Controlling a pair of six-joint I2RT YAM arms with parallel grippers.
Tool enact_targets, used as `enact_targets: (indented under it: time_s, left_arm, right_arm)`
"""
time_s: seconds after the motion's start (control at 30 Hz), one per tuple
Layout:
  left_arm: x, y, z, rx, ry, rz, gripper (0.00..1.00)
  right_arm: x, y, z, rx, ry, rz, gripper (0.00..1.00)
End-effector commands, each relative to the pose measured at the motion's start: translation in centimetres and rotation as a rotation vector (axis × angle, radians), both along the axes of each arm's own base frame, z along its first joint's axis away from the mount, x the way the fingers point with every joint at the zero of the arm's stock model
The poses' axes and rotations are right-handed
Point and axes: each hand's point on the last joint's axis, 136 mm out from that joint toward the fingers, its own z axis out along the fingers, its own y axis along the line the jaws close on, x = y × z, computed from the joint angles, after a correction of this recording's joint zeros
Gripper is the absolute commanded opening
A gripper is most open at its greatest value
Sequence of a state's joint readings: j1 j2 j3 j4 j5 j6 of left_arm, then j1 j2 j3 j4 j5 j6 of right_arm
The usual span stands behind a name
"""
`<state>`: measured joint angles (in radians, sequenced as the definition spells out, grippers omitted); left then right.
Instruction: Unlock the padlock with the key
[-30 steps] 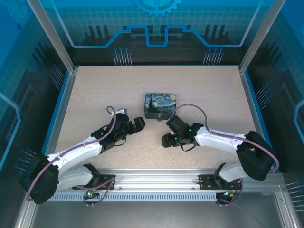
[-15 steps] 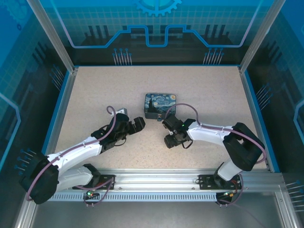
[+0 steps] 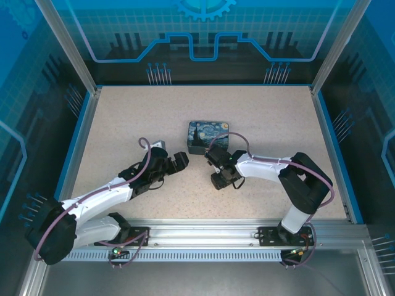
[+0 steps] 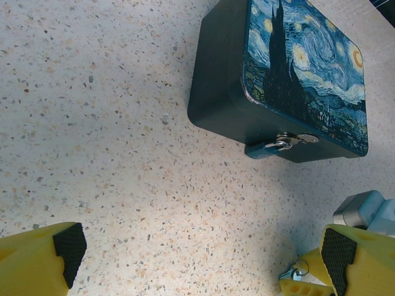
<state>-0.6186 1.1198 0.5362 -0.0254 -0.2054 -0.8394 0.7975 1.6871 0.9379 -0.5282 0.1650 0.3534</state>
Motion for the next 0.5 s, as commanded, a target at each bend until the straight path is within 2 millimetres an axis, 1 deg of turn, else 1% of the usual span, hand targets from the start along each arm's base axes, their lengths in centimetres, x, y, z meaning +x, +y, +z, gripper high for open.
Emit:
enact_targets:
  time_s: [0.0,0.23,0.47]
  left_arm:
    - [-0.2,0.0,-0.1,0.009,0.002,-0.002,0.99]
    - [-0.1,-0.1,-0.1,0.006,0.004,-0.002,0.99]
    - [0.0,-0.2,0.0,0.004,0.001,-0.004,0.99]
  right_arm:
    - [-0.1,-0.5,-0.8,-0.015,0.013,0.004,0.44]
    - [-0.9,-0.8,-0.1,0.013,0.014,-0.003,0.44]
    - [-0.7,-0.7,0.3,0.035,0.007,-0.013,0.43]
